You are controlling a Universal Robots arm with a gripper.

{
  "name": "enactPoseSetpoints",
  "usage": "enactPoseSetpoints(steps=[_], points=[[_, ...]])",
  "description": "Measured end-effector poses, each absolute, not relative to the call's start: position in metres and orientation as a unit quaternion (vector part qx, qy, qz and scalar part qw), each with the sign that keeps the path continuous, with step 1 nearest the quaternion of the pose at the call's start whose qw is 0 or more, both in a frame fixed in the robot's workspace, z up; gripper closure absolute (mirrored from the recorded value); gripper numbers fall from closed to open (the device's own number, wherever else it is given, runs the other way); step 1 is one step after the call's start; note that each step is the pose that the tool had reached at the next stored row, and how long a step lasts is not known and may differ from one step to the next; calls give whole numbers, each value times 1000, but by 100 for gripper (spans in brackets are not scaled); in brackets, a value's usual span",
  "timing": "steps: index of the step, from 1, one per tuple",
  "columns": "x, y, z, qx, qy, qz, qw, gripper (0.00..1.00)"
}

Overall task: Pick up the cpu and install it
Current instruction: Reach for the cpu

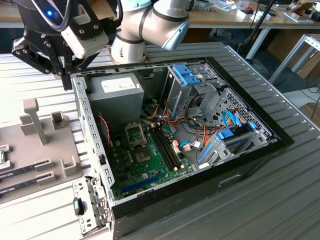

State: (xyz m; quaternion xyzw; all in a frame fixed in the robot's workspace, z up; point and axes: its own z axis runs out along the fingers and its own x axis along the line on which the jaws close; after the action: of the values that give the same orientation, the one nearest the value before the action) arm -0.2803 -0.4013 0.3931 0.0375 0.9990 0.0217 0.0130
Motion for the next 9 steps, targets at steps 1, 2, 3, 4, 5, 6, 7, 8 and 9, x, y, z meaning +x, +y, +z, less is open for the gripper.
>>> enactPoseSetpoints(steps=[1,2,3,4,5,6,7,8,9], points=[[-281,-401,393,38,999,22,13,89],[-281,-401,393,38,999,22,13,89],[-282,-401,393,38,999,22,13,89],[-282,-401,393,37,999,22,13,89],[-284,-401,393,38,999,22,13,89],[-285,-401,393,38,999,22,13,89],[-286,-401,393,38,999,22,13,89],[-289,-401,393,37,999,22,13,89],[-290,-401,393,38,999,22,13,89]])
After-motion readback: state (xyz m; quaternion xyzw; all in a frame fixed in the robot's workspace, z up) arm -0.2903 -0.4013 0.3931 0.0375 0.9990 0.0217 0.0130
